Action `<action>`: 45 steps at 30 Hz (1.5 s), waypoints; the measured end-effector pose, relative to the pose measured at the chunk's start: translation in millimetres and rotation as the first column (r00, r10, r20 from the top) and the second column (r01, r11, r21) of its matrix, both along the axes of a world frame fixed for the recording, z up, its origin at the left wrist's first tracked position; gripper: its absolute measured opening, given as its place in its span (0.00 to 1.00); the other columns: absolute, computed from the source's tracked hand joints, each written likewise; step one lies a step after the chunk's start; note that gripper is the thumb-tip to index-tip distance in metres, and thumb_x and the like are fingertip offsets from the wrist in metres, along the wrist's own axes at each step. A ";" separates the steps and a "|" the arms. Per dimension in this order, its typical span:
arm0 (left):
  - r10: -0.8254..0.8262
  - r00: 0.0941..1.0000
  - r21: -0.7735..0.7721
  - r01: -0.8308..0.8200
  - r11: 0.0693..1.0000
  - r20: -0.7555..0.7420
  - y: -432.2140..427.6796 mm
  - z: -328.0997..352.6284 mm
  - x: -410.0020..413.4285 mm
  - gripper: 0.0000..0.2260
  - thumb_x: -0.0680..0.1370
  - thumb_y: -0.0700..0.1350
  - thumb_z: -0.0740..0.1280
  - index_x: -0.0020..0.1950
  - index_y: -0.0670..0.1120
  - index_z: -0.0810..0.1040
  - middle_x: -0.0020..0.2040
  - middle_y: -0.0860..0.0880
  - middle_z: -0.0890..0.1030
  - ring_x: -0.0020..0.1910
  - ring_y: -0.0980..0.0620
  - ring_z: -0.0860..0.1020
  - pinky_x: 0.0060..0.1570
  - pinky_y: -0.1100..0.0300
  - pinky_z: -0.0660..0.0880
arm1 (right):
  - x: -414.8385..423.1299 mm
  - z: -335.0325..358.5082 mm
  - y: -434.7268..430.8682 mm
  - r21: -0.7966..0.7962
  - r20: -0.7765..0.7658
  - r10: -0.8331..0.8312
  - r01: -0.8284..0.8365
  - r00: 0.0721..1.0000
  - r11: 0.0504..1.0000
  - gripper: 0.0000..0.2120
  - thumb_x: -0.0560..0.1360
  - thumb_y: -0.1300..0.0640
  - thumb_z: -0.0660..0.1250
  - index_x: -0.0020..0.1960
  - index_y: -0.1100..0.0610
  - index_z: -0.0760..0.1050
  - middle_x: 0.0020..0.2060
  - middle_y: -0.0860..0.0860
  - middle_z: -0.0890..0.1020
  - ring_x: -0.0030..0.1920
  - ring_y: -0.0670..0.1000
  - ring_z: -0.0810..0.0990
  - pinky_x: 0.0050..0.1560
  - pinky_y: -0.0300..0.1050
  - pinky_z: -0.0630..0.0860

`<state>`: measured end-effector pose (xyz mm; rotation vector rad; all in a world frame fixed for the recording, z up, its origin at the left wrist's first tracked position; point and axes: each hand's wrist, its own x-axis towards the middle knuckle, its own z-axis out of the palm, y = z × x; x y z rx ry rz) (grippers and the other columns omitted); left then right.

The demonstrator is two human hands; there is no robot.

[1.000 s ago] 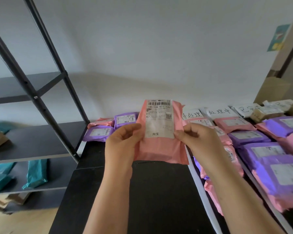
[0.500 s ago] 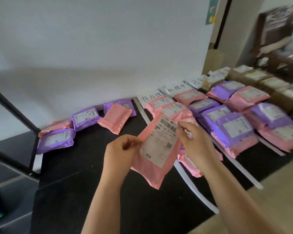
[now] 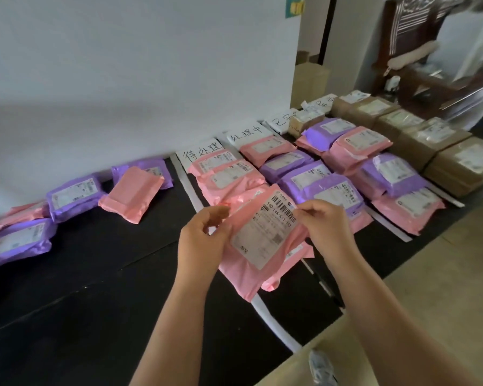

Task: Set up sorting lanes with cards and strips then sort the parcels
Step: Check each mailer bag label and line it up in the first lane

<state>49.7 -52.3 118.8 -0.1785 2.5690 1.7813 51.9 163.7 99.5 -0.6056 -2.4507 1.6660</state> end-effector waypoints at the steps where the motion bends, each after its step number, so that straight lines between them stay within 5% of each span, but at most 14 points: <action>1: 0.038 0.999 0.006 -0.038 0.999 -0.004 10.2 -3.5 -3.6 0.12 0.77 0.44 0.72 0.56 0.60 0.79 0.51 0.63 0.80 0.50 0.64 0.78 0.43 0.68 0.74 | -5.9 -2.3 11.4 -0.018 0.003 0.001 -0.001 1.000 1.000 0.04 0.76 0.57 0.71 0.45 0.50 0.83 0.39 0.45 0.85 0.43 0.46 0.85 0.46 0.44 0.82; 5: 0.255 0.966 0.021 -0.256 0.967 0.046 74.7 -31.1 -13.3 0.20 0.77 0.52 0.71 0.68 0.55 0.73 0.58 0.58 0.78 0.52 0.61 0.77 0.42 0.66 0.71 | -32.0 -16.7 84.1 -0.035 0.027 0.003 -0.002 1.000 0.999 0.06 0.76 0.60 0.71 0.42 0.50 0.81 0.41 0.49 0.86 0.39 0.49 0.85 0.38 0.42 0.83; 8: 0.337 0.923 0.025 -0.348 0.937 0.184 127.8 -54.6 -14.5 0.23 0.77 0.57 0.71 0.69 0.52 0.71 0.53 0.59 0.76 0.46 0.62 0.75 0.38 0.65 0.69 | -46.6 -34.1 140.4 -0.054 0.055 -0.036 0.039 0.998 0.998 0.08 0.75 0.61 0.72 0.42 0.49 0.81 0.41 0.49 0.86 0.41 0.51 0.86 0.46 0.49 0.83; 11: 0.323 0.897 0.033 -0.349 0.937 0.303 177.9 -80.1 -13.2 0.16 0.77 0.54 0.71 0.61 0.50 0.74 0.47 0.60 0.76 0.43 0.60 0.75 0.40 0.61 0.69 | -54.1 -54.5 185.7 -0.063 0.091 -0.076 0.082 0.993 0.995 0.12 0.75 0.60 0.73 0.37 0.46 0.80 0.34 0.43 0.85 0.32 0.43 0.84 0.39 0.41 0.82; 16: 0.223 0.868 0.077 -0.285 0.955 0.444 247.4 -107.1 -3.4 0.11 0.77 0.50 0.69 0.57 0.47 0.77 0.51 0.49 0.81 0.49 0.48 0.80 0.51 0.51 0.79 | -54.0 -90.6 243.8 0.014 0.208 -0.114 0.113 0.972 0.993 0.11 0.76 0.58 0.71 0.38 0.45 0.79 0.38 0.47 0.84 0.41 0.50 0.85 0.45 0.49 0.83; 19: 0.178 0.857 0.074 -0.242 0.967 0.483 274.1 -119.9 -0.7 0.03 0.78 0.47 0.68 0.46 0.52 0.75 0.48 0.47 0.81 0.49 0.43 0.81 0.55 0.44 0.79 | -50.2 -110.7 271.8 0.078 0.276 -0.165 0.149 0.947 0.986 0.11 0.77 0.58 0.70 0.38 0.46 0.78 0.40 0.50 0.84 0.41 0.51 0.83 0.46 0.51 0.81; 24: 0.098 0.829 -0.022 -0.103 0.994 0.550 304.4 -142.3 -3.0 0.10 0.77 0.43 0.66 0.38 0.55 0.72 0.41 0.50 0.80 0.44 0.43 0.81 0.51 0.48 0.78 | -39.6 -138.4 295.8 0.218 0.368 -0.105 0.024 0.924 0.976 0.05 0.78 0.57 0.67 0.53 0.52 0.80 0.36 0.42 0.79 0.36 0.45 0.78 0.33 0.42 0.71; 28: 0.029 0.818 -0.058 0.005 0.998 0.575 316.1 -159.9 -1.1 0.06 0.77 0.40 0.64 0.49 0.43 0.80 0.43 0.44 0.82 0.35 0.49 0.76 0.39 0.55 0.73 | -31.7 -150.5 301.2 0.193 0.449 -0.016 -0.079 0.893 0.978 0.12 0.77 0.56 0.69 0.60 0.52 0.77 0.48 0.48 0.83 0.45 0.51 0.81 0.40 0.46 0.74; 32: 0.008 0.814 -0.085 0.051 0.995 0.581 318.7 -170.1 -2.0 0.10 0.79 0.40 0.60 0.58 0.46 0.78 0.50 0.47 0.82 0.39 0.51 0.76 0.35 0.59 0.70 | -30.6 -157.4 297.4 0.227 0.533 0.053 -0.203 0.845 0.953 0.19 0.75 0.55 0.72 0.64 0.51 0.73 0.54 0.49 0.82 0.52 0.54 0.81 0.55 0.56 0.79; 39: 0.015 0.826 -0.104 0.053 0.993 0.564 319.3 -171.9 -3.0 0.15 0.79 0.41 0.62 0.66 0.49 0.75 0.62 0.52 0.79 0.43 0.56 0.78 0.34 0.65 0.69 | -36.3 -156.9 293.8 0.313 0.543 0.013 -0.216 0.840 0.925 0.26 0.74 0.54 0.74 0.68 0.53 0.69 0.65 0.52 0.75 0.61 0.58 0.77 0.64 0.62 0.73; 45: 0.113 0.875 -0.140 -0.053 0.989 0.471 303.4 -156.1 -6.3 0.18 0.81 0.43 0.63 0.71 0.50 0.72 0.53 0.57 0.78 0.37 0.65 0.71 0.32 0.67 0.65 | -43.2 -134.4 277.7 0.329 0.376 0.016 -0.150 0.927 0.933 0.25 0.77 0.53 0.69 0.73 0.50 0.68 0.65 0.53 0.73 0.60 0.59 0.78 0.60 0.62 0.76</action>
